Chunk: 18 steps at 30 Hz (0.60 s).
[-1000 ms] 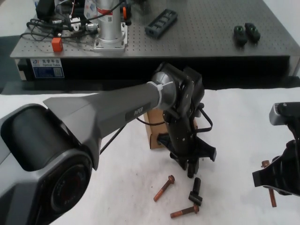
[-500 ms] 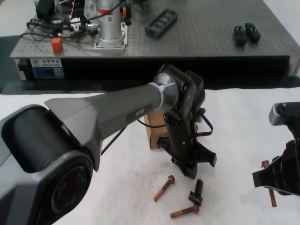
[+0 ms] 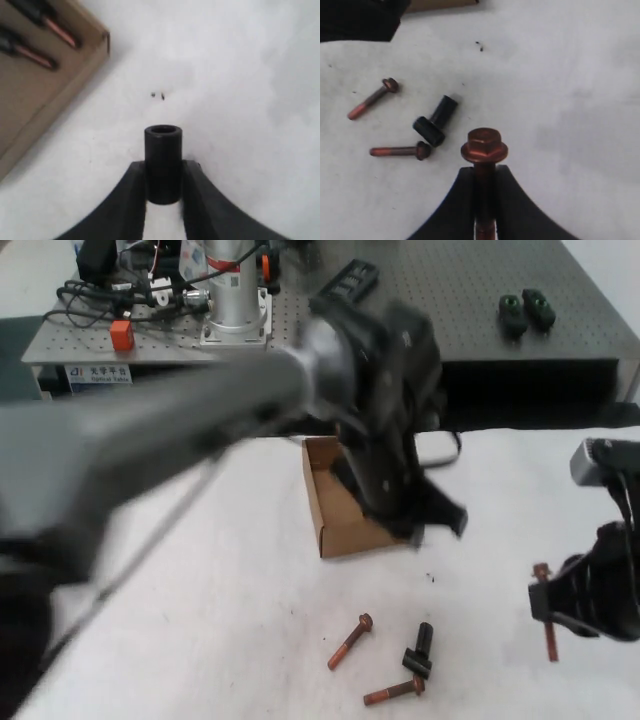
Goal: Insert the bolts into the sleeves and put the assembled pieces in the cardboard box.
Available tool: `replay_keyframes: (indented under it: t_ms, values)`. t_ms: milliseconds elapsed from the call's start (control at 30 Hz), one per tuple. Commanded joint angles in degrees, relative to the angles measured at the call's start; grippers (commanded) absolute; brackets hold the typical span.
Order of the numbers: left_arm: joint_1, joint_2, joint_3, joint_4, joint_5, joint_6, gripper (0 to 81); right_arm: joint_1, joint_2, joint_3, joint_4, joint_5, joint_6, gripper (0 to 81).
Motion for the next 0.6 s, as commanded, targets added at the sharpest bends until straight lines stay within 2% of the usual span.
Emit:
replay_keyframes:
  t_ms: [0,133,300,467,567]
  values:
    - [0.33,-10.21,10.42,-8.7,-1.35,-2.57,0.6,-0.36,-2.69,-0.08,-4.9,-5.2,2.73,4.7]
    - [0.48,-23.54,29.45,-24.68,1.03,-6.26,0.6,-0.25,-6.21,-0.08,-11.94,-9.99,5.62,4.7]
    - [0.48,-36.89,48.7,-47.35,16.41,-6.68,0.6,1.66,-7.66,-0.08,-27.71,-21.84,13.98,4.7]
    - [0.48,-43.24,58.12,-59.99,26.34,-11.62,0.6,6.26,-6.05,-0.08,-45.06,-25.41,24.06,4.7]
    - [0.48,-44.34,59.2,-63.7,29.8,-13.78,0.6,9.12,-4.14,-0.08,-49.94,-26.52,28.13,4.7]
